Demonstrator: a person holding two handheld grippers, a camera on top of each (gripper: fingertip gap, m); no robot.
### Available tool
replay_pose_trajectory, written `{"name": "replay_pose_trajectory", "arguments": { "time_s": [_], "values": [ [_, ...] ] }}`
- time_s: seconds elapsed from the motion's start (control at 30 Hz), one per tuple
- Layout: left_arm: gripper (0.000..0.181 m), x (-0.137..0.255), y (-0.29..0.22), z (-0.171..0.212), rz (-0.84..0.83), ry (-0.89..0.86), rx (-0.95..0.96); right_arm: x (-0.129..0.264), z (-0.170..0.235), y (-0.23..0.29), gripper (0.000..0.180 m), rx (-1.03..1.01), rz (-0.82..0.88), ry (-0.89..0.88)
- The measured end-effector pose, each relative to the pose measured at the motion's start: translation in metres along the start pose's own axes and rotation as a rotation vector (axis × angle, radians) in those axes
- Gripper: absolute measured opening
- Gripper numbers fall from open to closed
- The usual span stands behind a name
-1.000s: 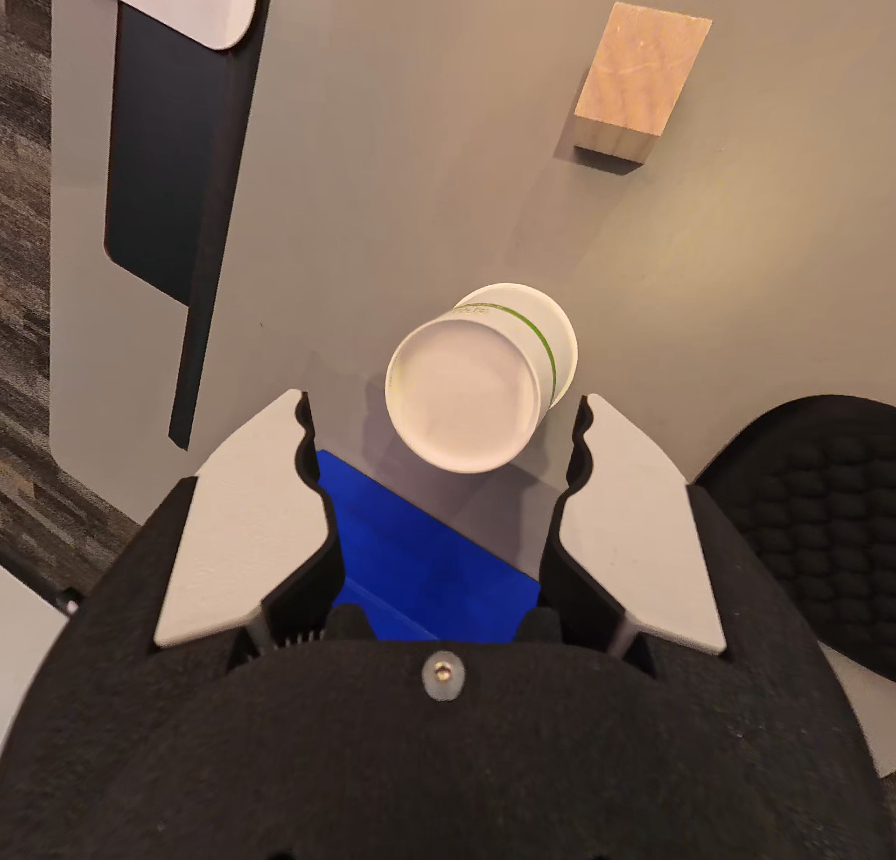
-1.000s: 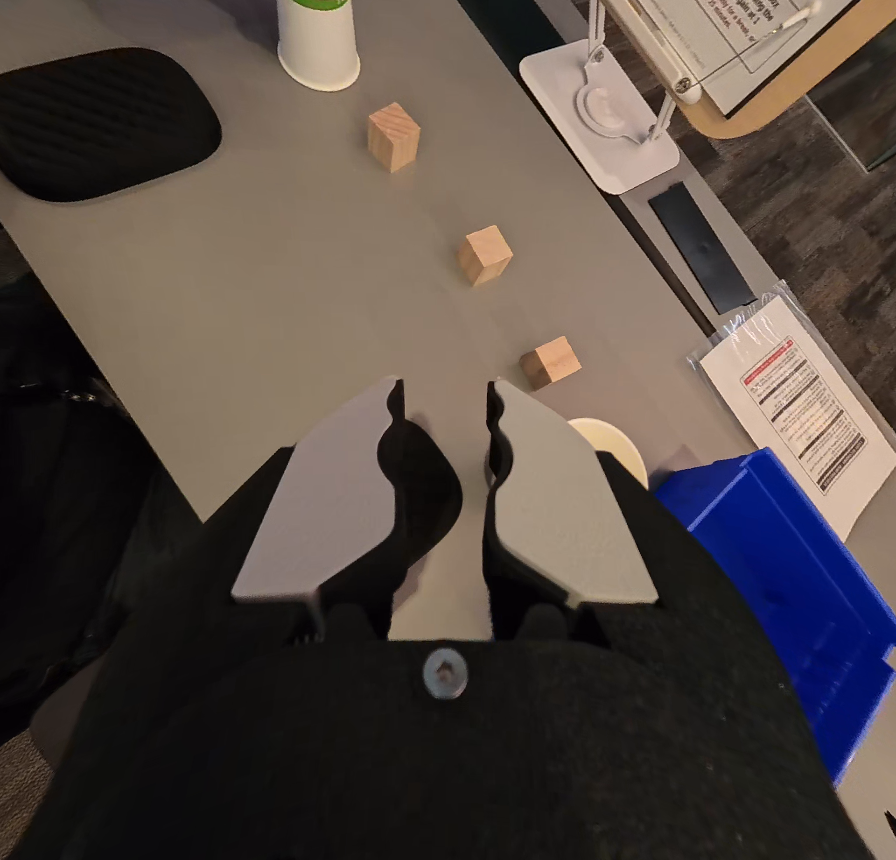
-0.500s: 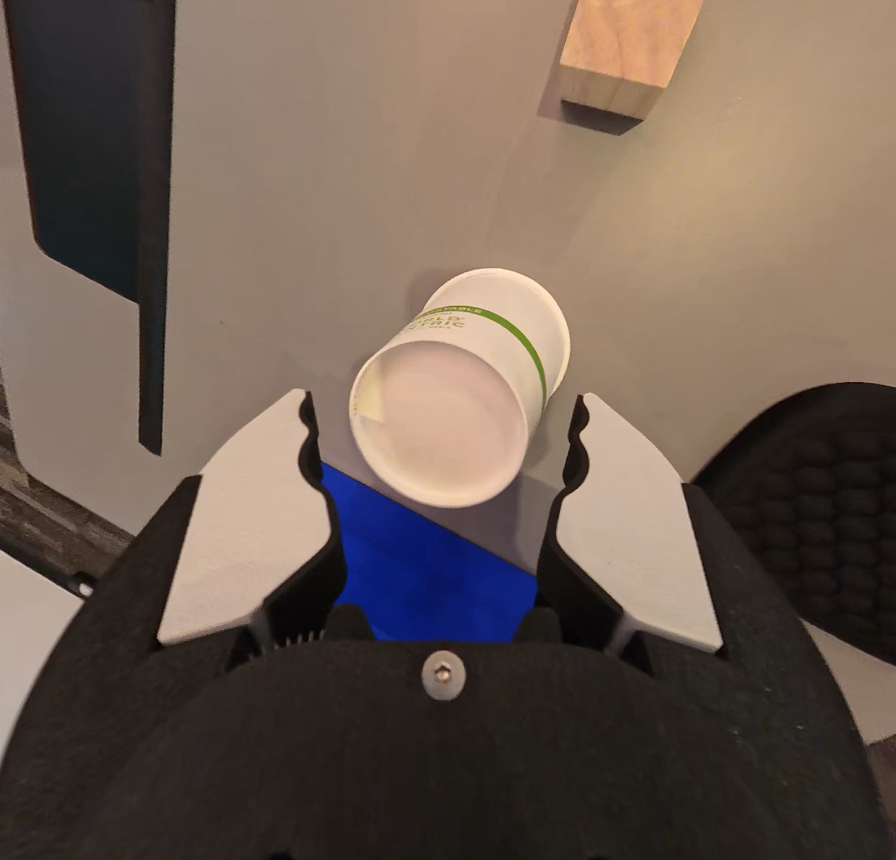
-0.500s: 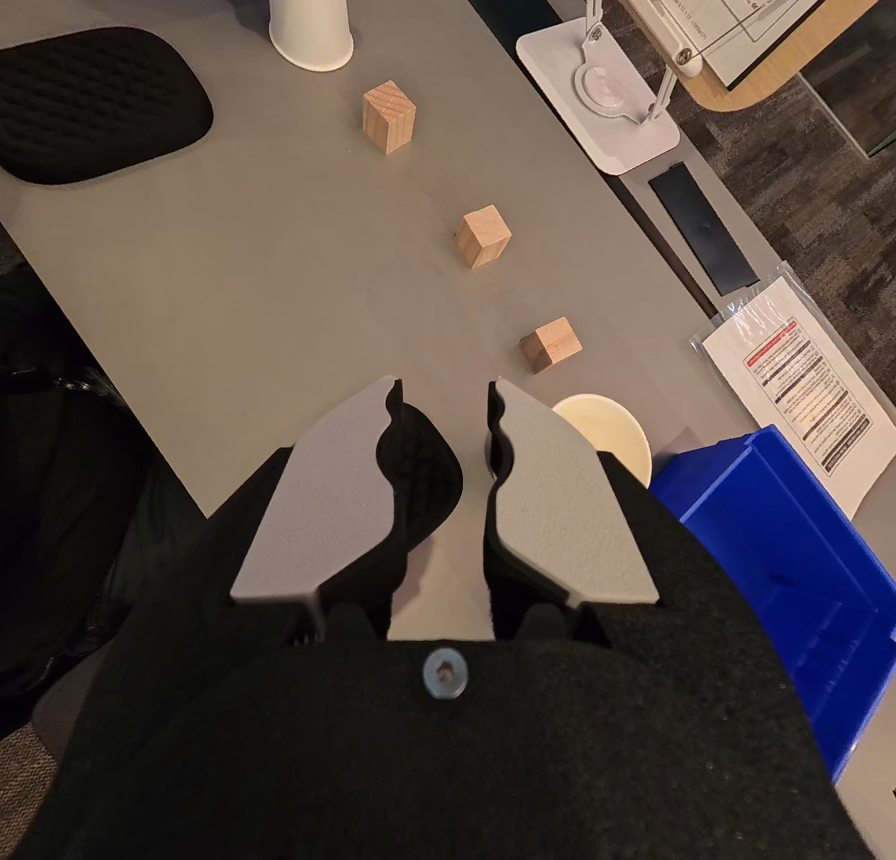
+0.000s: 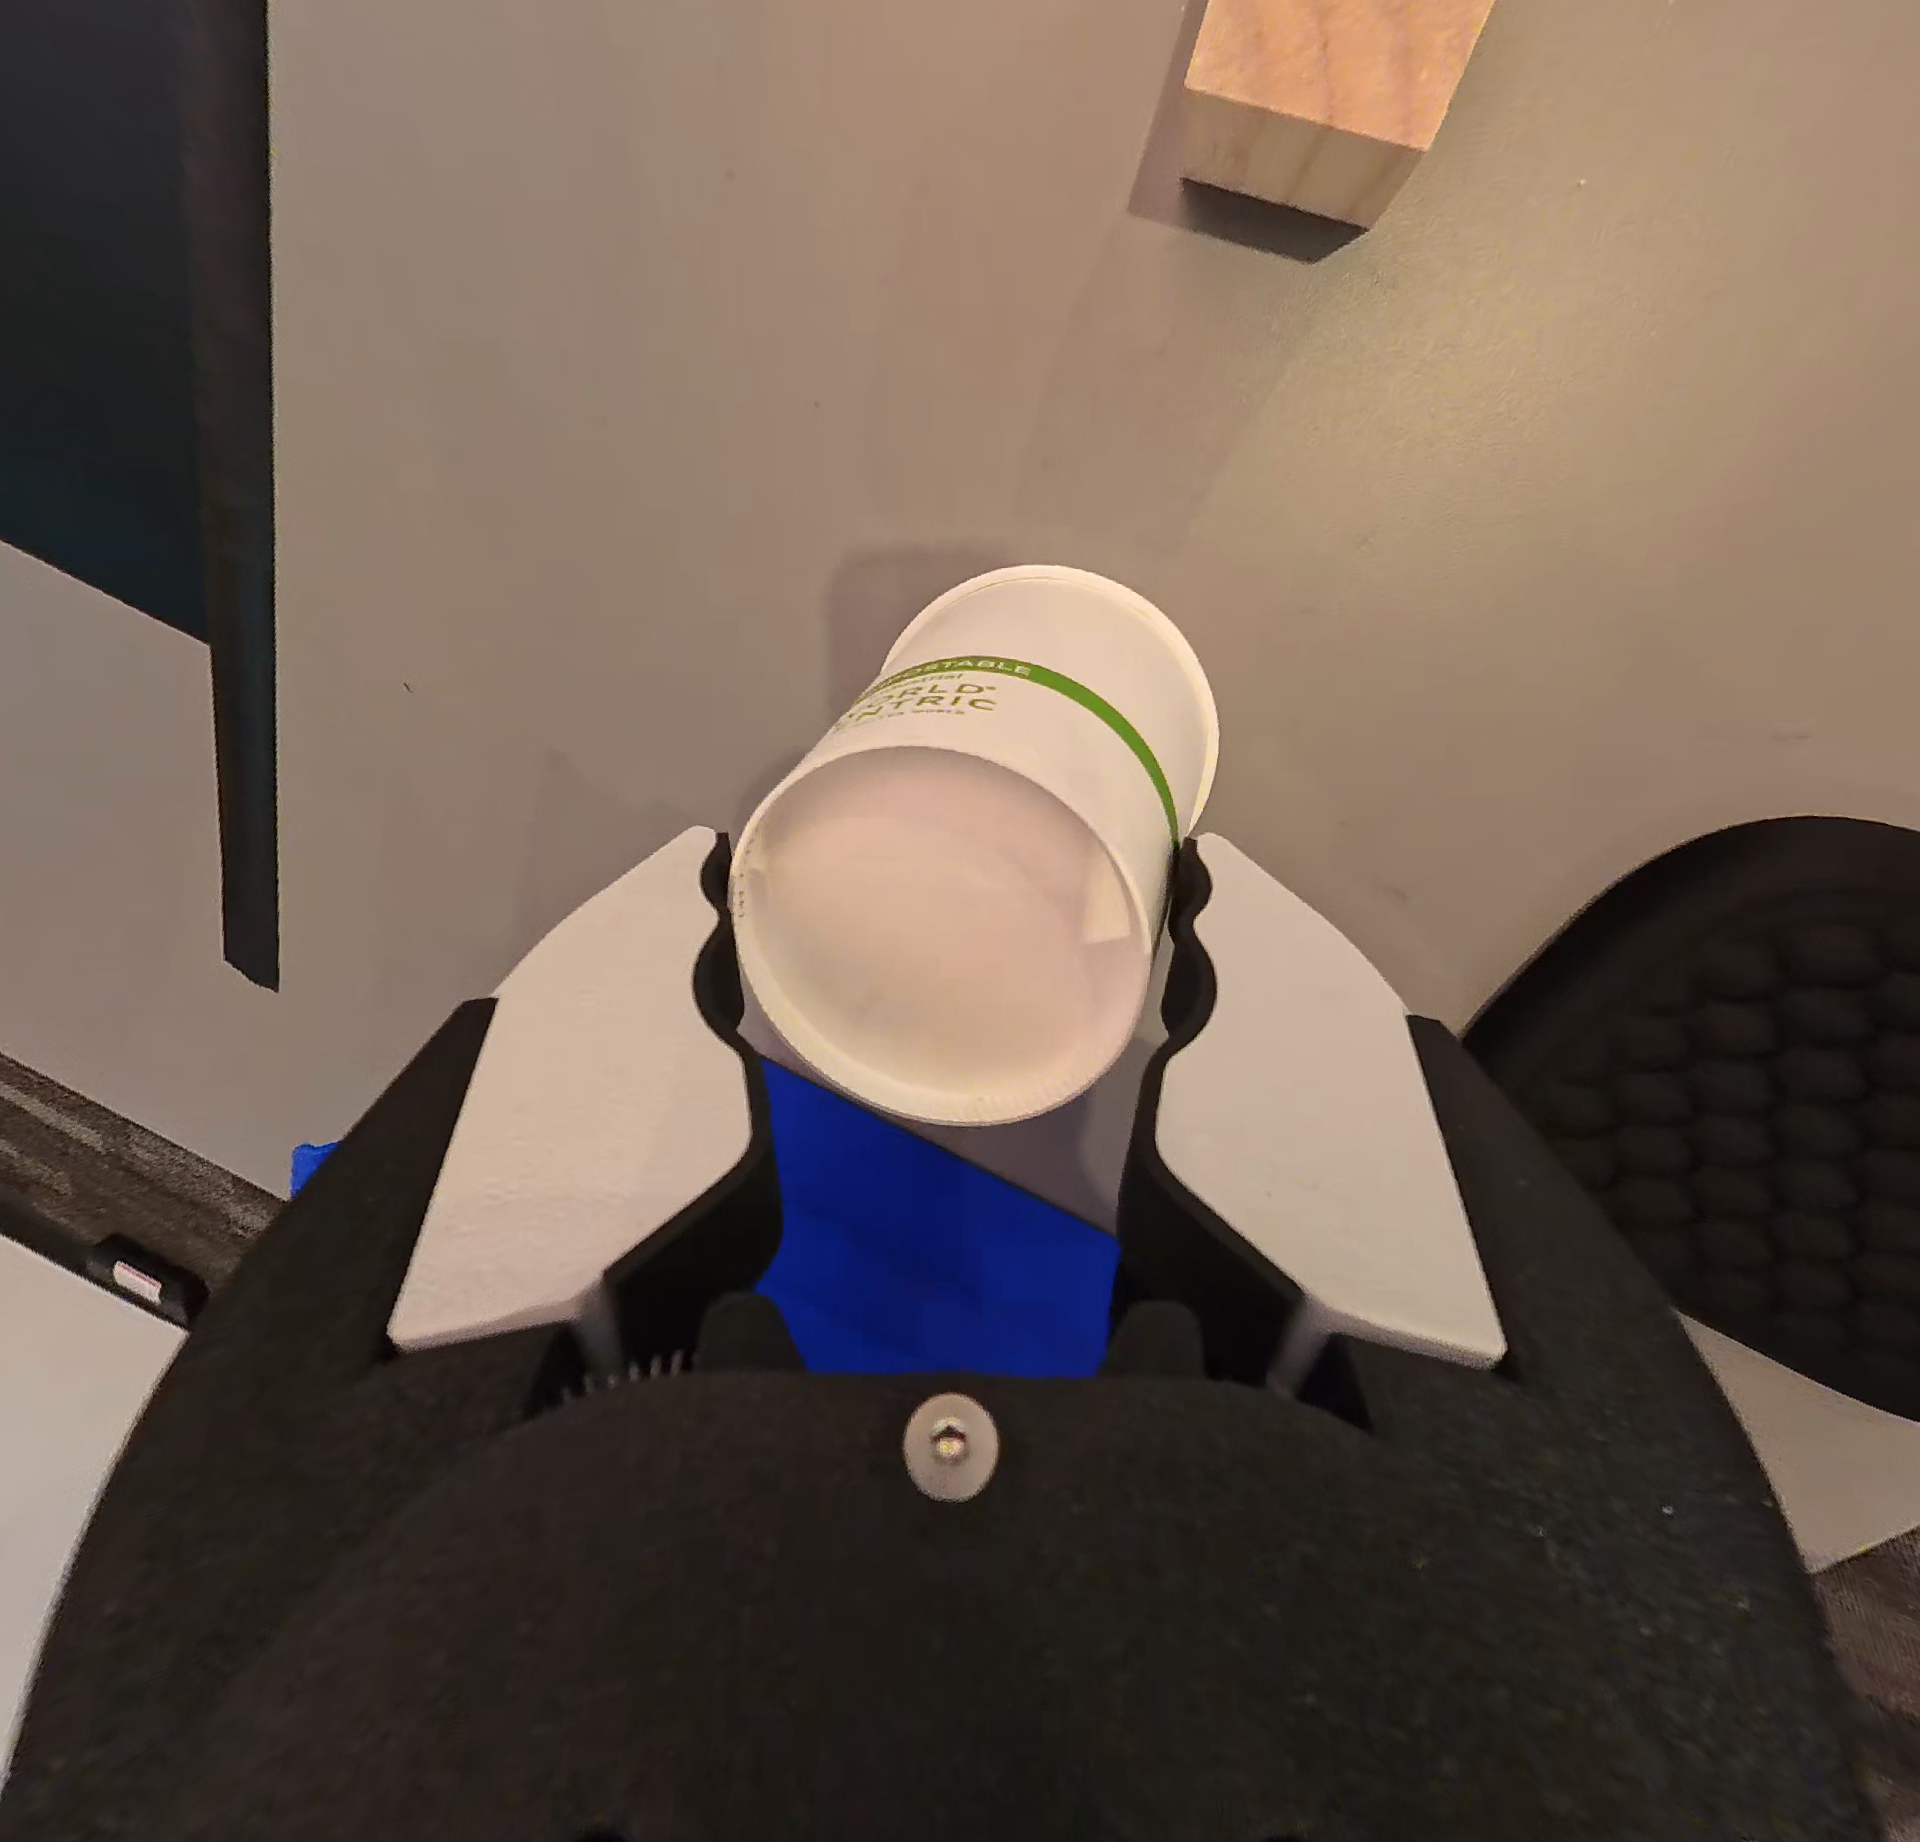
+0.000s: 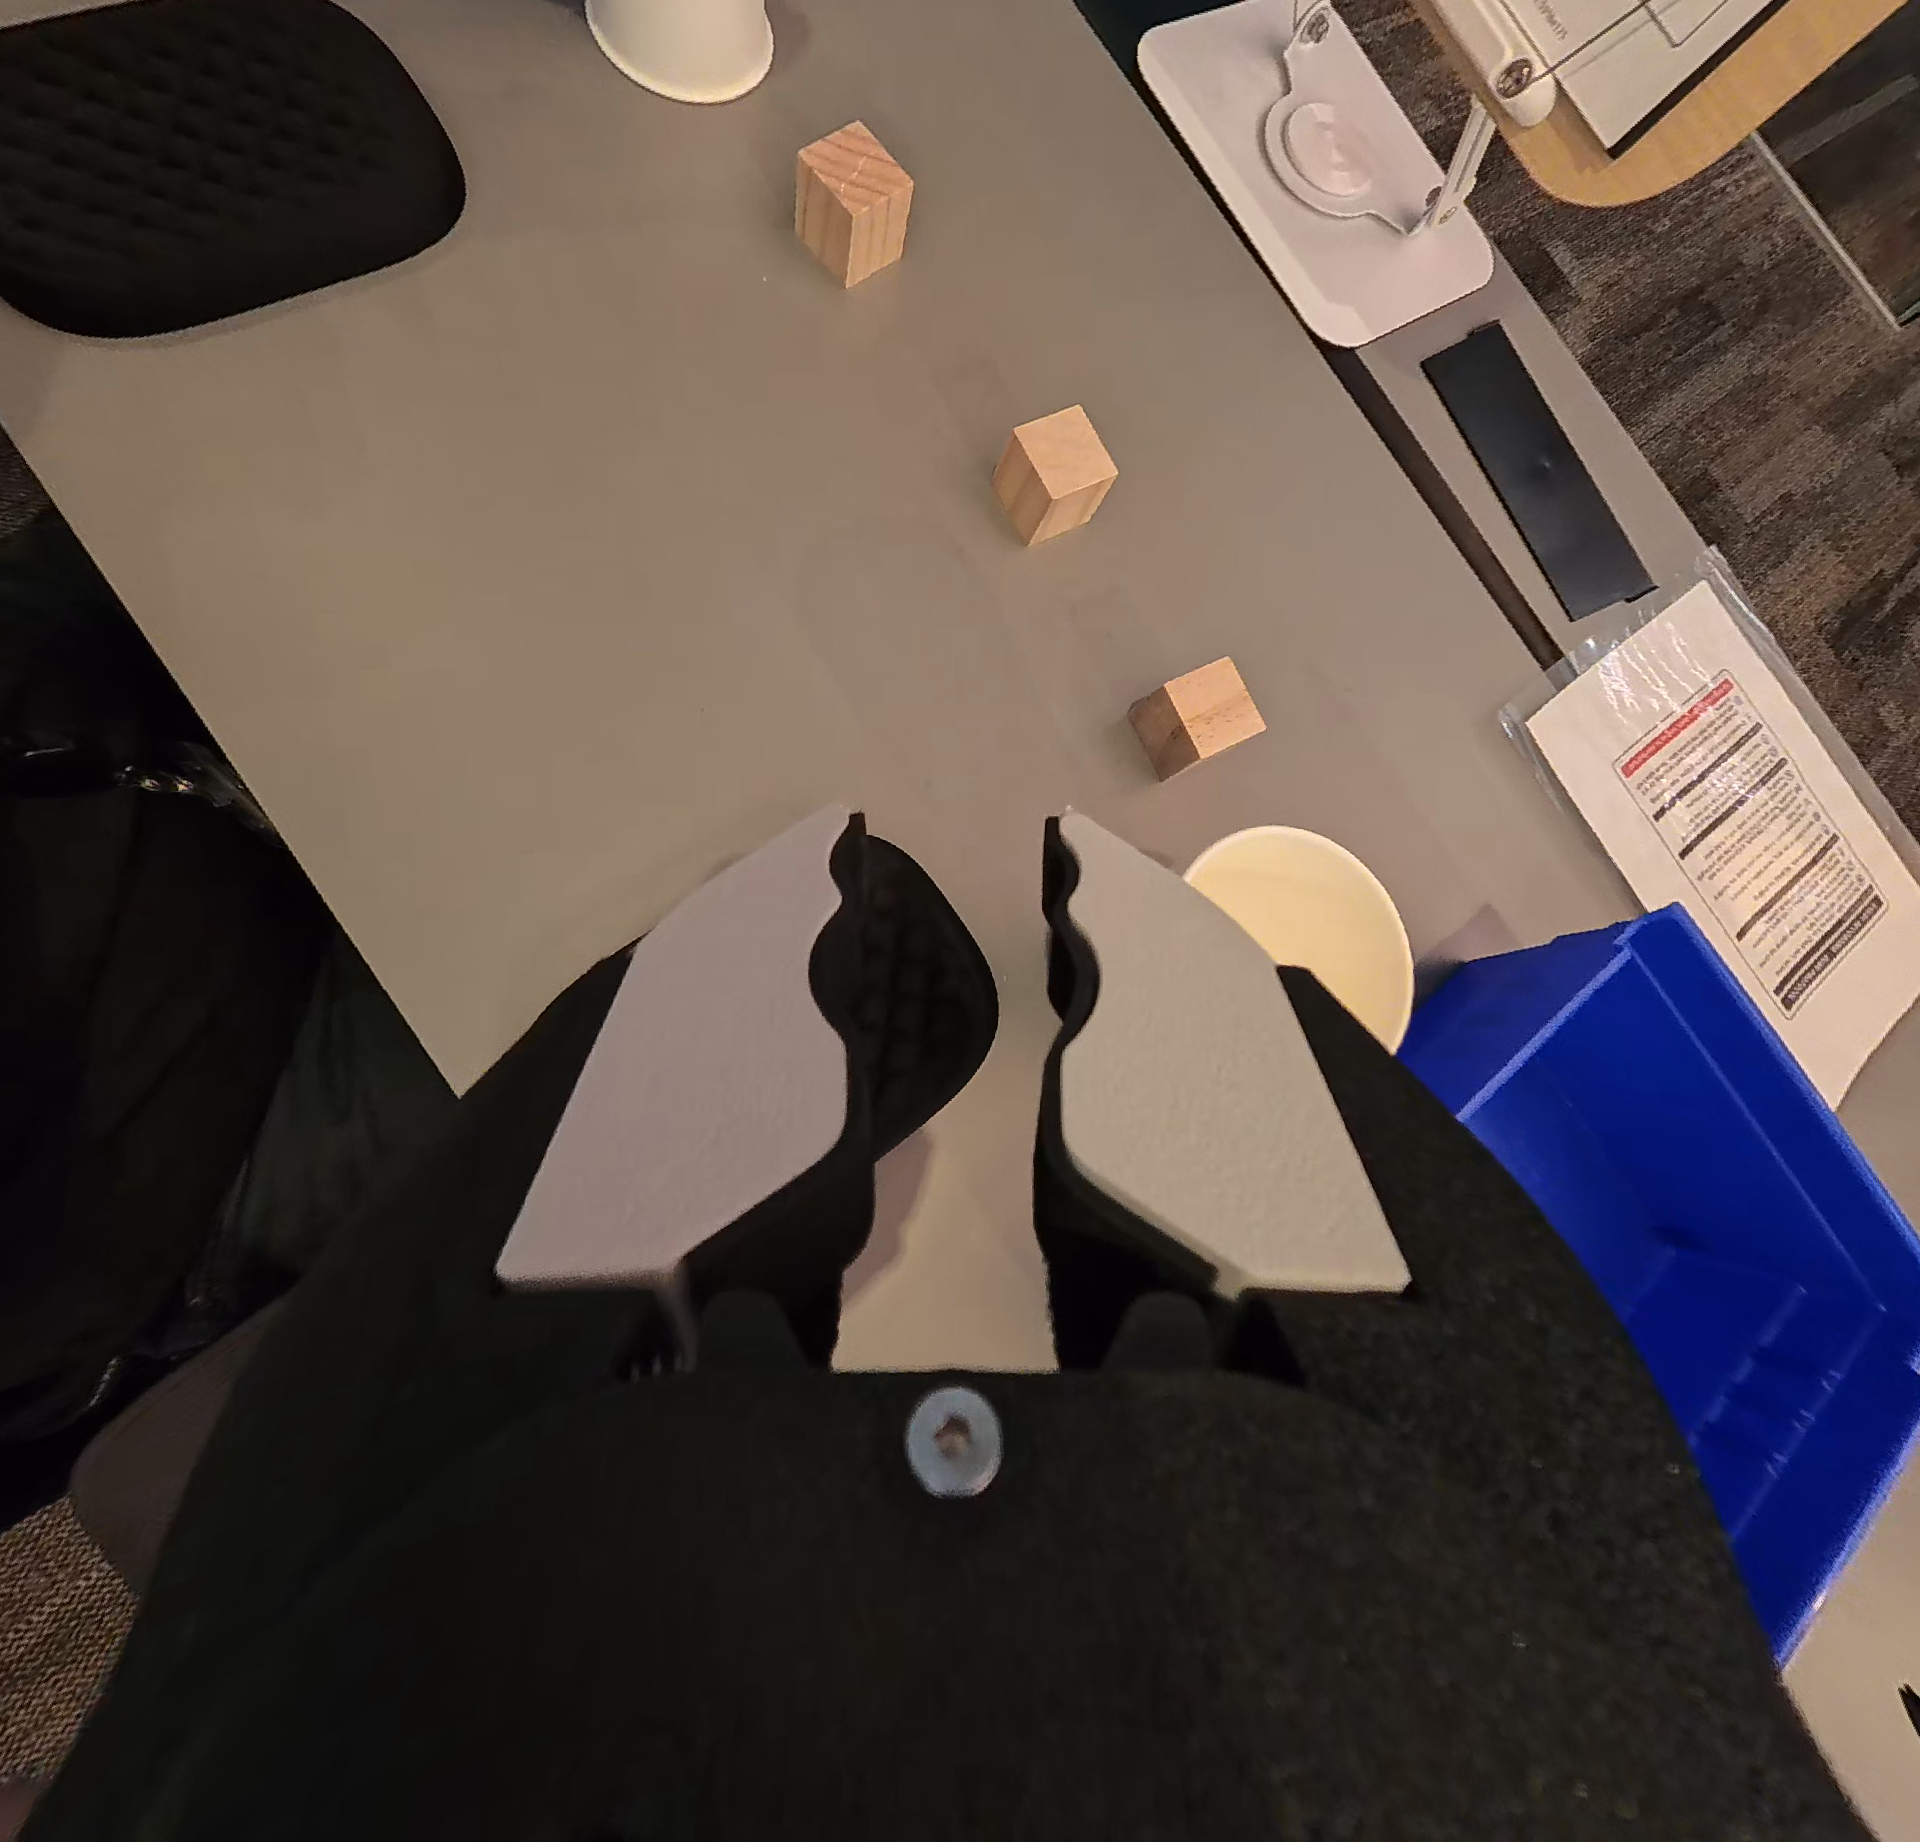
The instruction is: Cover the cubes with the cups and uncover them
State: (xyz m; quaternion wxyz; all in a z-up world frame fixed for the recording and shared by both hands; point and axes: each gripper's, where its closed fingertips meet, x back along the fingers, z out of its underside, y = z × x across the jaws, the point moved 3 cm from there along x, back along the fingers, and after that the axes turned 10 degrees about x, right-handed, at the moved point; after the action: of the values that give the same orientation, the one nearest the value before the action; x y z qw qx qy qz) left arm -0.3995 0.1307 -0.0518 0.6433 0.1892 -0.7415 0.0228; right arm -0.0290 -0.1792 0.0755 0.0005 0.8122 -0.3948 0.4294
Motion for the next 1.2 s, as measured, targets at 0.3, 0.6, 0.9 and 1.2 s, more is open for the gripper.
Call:
{"name": "replay_pose_trajectory", "arguments": {
  "time_s": [0.3, 0.6, 0.9, 1.2],
  "values": [
    [0.08, 0.022, -0.002, -0.003, 0.026, -0.07, 0.011, -0.003, 0.001, -0.002, 0.032, 0.001, -0.005, 0.014],
    [0.079, 0.084, -0.011, -0.016, 0.073, -0.275, 0.019, -0.011, 0.003, -0.007, 0.032, -0.028, -0.019, -0.007],
    [0.079, 0.18, -0.06, -0.056, 0.124, -0.697, -0.059, -0.028, -0.047, 0.003, 0.032, -0.047, -0.072, -0.268],
    [0.079, 0.228, -0.148, -0.108, 0.218, -0.919, -0.276, -0.068, -0.128, 0.031, 0.043, -0.246, -0.357, -0.72]
  ]
}}
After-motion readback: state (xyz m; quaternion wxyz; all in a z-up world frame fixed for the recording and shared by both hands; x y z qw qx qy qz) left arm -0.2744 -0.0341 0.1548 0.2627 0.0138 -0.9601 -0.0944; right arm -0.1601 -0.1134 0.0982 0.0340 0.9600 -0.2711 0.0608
